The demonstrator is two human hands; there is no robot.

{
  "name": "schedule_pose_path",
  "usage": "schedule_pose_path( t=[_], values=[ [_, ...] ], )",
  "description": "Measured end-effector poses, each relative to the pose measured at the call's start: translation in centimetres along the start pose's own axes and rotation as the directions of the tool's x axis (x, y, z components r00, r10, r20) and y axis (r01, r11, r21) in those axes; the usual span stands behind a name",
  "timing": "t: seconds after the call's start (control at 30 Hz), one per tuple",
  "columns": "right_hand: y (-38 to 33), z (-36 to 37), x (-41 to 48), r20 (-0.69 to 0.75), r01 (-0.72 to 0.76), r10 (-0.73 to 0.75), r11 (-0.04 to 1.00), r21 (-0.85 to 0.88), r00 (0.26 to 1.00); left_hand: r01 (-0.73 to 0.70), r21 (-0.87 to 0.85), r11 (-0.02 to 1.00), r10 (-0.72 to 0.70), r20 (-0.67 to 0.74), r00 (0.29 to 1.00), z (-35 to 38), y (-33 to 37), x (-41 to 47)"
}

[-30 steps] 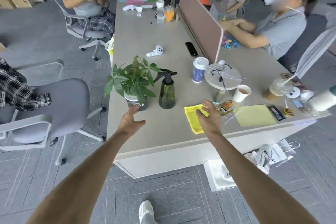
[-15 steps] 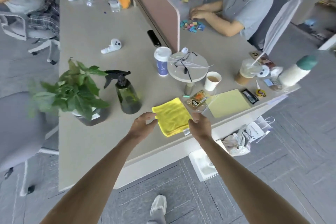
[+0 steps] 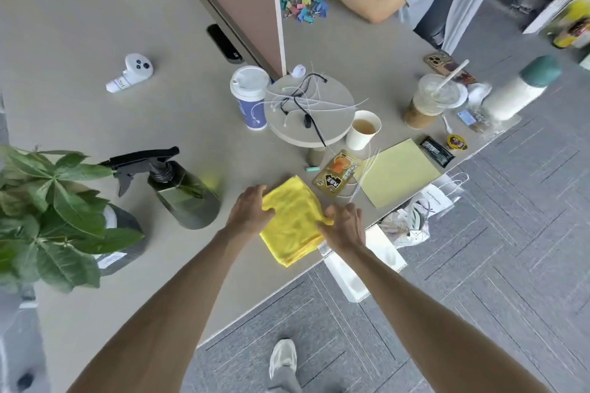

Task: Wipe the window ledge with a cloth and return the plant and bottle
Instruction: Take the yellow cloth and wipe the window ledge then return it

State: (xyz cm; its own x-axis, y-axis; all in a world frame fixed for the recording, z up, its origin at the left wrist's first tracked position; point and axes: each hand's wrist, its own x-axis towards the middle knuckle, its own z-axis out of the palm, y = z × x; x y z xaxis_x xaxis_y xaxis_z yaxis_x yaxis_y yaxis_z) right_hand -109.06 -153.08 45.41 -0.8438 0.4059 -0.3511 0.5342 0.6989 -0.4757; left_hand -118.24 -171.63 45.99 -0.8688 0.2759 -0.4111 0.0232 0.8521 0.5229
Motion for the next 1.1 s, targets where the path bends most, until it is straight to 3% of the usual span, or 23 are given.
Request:
schedule_pose_path(
  t=[0.13, 0.27, 0.43, 0.53, 0.67, 0.83, 1.0, 1.1],
  values=[
    [-0.5, -0.6, -0.2, 0.016, 0.058, -0.066, 0.950, 0.306, 0.998, 0.024, 0.014, 1.000, -0.023, -0.044, 0.999, -0.4, 0.4, -0.2],
    [-0.3, -3.1, -1.6, 0.010, 0.087, -0.107, 0.857, 0.507, 0.994, 0.044, -0.134, 0.990, -0.056, -0.085, 0.995, -0.3, 0.9, -1.2],
    [1.8, -6.9, -3.0, 0.017, 0.081, -0.140, 0.665, 0.743, 0.990, 0.091, -0.244, 0.966, -0.084, 0.039, 0.996, 1.1, 3.8, -3.8],
    [3.5, -10.4, -4.1, -0.020, 0.125, -0.180, 0.598, 0.792, 0.984, 0.087, -0.358, 0.930, -0.029, 0.163, 0.986, 2.6, 8.1, -5.3],
    [7.5, -17.4, -6.9, -0.092, 0.174, -0.183, 0.500, 0.848, 0.979, 0.078, -0.603, 0.794, 0.145, 0.314, 0.938, 4.8, 16.2, -7.8],
    [14.9, -29.0, -11.6, -0.257, 0.284, -0.122, 0.356, 0.890, 0.959, 0.105, -0.670, 0.735, 0.305, 0.464, 0.832, 8.1, 28.8, -13.4],
    [24.8, -40.1, -15.6, -0.410, 0.373, 0.034, 0.351, 0.859, 0.911, 0.185, -0.767, 0.615, 0.444, 0.531, 0.722, 14.5, 41.7, -16.7],
    [31.5, -44.8, -16.5, -0.478, 0.404, 0.153, 0.354, 0.844, 0.865, 0.157, -0.771, 0.617, 0.515, 0.546, 0.660, 19.0, 49.4, -17.6]
  ],
)
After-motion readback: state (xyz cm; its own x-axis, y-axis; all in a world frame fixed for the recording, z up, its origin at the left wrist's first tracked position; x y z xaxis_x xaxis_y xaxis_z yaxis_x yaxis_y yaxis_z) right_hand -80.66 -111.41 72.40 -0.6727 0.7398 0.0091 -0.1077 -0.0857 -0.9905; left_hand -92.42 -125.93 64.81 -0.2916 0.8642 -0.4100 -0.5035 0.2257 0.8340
